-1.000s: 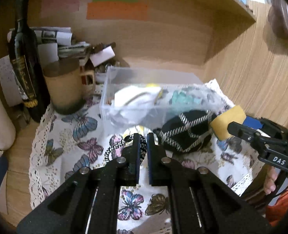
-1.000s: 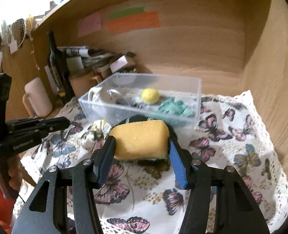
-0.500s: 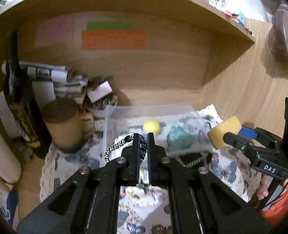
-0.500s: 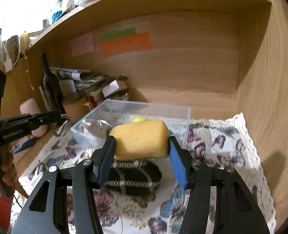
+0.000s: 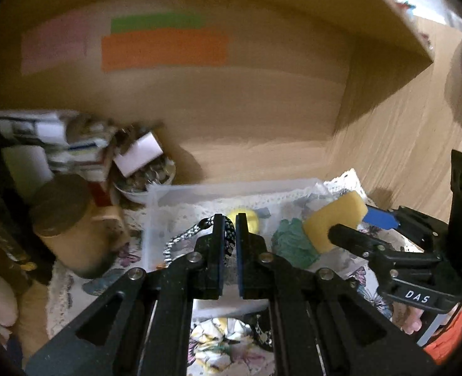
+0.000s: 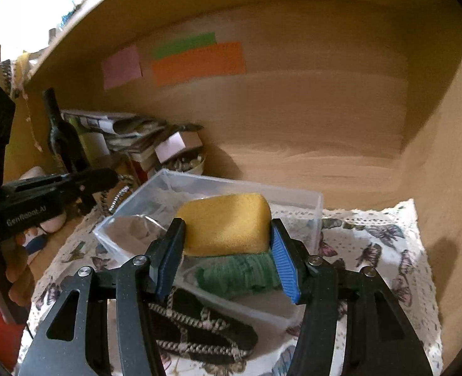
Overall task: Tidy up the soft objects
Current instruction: 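Drop the cord into the box with the left tool while the right tool places the sponge in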
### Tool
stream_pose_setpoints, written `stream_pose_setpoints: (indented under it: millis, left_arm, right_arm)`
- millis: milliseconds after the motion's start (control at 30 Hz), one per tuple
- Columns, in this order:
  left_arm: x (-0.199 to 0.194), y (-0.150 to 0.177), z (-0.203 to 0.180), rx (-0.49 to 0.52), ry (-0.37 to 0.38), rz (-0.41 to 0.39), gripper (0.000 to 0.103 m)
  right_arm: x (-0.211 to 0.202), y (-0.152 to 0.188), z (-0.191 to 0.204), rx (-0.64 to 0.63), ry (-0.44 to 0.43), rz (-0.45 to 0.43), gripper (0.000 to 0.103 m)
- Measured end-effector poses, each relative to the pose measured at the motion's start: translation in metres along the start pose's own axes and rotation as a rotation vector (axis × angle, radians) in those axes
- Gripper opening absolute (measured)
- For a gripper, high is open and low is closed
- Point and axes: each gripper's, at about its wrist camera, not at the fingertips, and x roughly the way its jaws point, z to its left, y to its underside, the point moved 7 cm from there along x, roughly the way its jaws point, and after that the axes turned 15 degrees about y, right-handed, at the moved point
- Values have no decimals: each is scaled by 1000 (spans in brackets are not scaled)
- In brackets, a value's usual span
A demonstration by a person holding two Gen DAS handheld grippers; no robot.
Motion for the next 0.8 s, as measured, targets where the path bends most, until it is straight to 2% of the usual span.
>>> stream_pose_setpoints:
  millis: [167, 400, 600, 700, 800]
  left_arm:
    - [34, 7, 9, -40, 22, 73, 5]
    - [54, 15, 11, -58, 47, 145, 5]
    - [43, 14, 6, -56, 61, 141, 8]
    - [29, 9, -3, -29, 53, 115, 14]
    - [16, 3, -9, -16, 56, 89, 24]
  right_arm:
    - [28, 3, 9, -34, 5, 72, 51]
    - [56, 10, 18, -103, 1, 157, 52]
    - [59, 15, 17, -111, -15, 187, 56]
    - [54, 13, 15, -107, -10, 175, 60]
    - [42, 7, 12, -103, -1, 141, 65]
